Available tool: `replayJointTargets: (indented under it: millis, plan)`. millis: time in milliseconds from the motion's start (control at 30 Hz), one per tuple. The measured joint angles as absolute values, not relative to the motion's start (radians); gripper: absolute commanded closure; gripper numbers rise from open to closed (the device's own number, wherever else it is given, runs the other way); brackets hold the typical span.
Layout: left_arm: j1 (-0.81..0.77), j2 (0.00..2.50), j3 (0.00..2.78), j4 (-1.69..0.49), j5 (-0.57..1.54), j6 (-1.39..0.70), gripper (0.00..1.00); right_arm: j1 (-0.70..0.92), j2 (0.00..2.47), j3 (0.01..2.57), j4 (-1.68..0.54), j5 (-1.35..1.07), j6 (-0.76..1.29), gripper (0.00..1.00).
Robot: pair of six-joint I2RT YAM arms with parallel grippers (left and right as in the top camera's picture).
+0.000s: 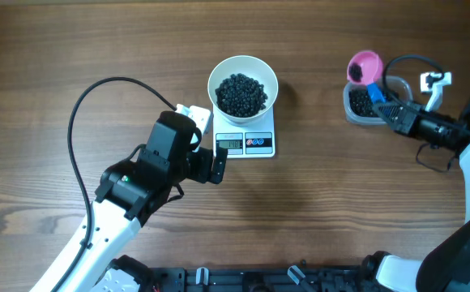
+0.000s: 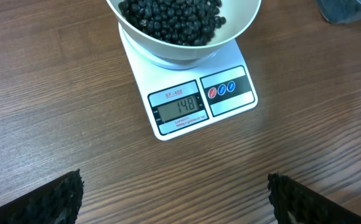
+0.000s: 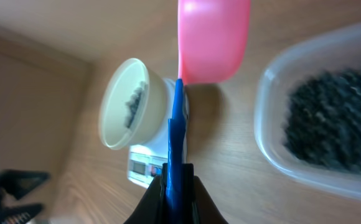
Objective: Scoop item into bowl and weigh 150g on scale
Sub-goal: 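Lift the filled scoop and carry it left over the white bowl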
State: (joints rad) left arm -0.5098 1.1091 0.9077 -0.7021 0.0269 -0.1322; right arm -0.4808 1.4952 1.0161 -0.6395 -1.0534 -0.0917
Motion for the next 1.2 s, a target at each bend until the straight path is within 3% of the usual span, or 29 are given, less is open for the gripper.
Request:
replayJointTargets:
  millis: [233,500,567,867,1200]
  plan:
    - [-0.510,1.109,0.908,-0.702,0.027,-0.132,0.00,-0.443,1.495,1.016,-0.518,-1.162,0.078,0.96]
    - [-0.510,1.109,0.908,-0.702,0.027,-0.132,0.00,-0.251,1.495,1.016,-0.411,-1.177,0.168,0.96]
    - [-0.510,1.109,0.908,-0.702,0.027,-0.132,0.00,-0.136,1.495,1.016,-0.350,-1.108,0.248,0.96]
    - [-0.510,1.109,0.908,-0.702,0.027,-0.132,0.00,0.069,1.496,1.016,-0.324,-0.881,0.288,0.96]
    - [-0.510,1.109,0.908,-0.702,0.027,-0.132,0.00,0.192,1.496,1.016,-0.298,-0.693,0.218,0.96]
